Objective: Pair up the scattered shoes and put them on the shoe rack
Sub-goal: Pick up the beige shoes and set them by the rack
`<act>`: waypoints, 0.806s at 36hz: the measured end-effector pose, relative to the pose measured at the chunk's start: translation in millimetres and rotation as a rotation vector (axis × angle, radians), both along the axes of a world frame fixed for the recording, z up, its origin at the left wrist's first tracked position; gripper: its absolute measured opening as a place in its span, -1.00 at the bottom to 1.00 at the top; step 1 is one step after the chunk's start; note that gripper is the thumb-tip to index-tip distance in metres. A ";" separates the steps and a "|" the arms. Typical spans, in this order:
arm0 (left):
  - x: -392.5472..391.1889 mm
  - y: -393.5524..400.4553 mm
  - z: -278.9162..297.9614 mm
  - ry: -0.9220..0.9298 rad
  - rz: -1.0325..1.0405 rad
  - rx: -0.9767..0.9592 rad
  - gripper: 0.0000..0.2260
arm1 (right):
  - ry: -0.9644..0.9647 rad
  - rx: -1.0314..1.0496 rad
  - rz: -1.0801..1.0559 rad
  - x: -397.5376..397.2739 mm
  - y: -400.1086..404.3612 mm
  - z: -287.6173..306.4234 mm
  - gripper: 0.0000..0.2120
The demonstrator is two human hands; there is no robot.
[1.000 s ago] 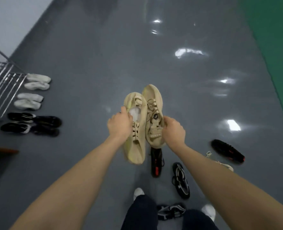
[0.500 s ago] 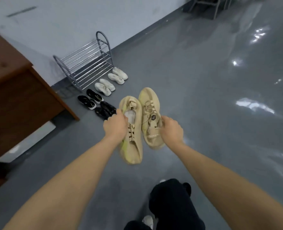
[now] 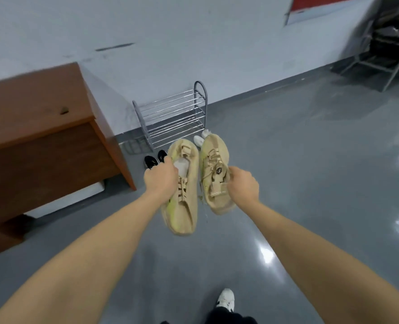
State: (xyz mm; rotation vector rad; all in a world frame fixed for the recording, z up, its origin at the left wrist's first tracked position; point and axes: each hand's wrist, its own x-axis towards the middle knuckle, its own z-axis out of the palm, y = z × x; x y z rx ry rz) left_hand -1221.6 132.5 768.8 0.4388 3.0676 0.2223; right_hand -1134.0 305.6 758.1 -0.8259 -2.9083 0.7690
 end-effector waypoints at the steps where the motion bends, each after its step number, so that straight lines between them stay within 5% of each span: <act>1: -6.8 3.8 2.3 0.007 0.018 0.007 -0.79 | 0.007 -0.001 0.004 -8.2 6.5 1.1 -0.74; 29: -310.1 88.3 -33.3 -0.118 0.326 0.067 -0.81 | -0.023 -0.007 0.312 -349.1 97.2 -13.6 -0.79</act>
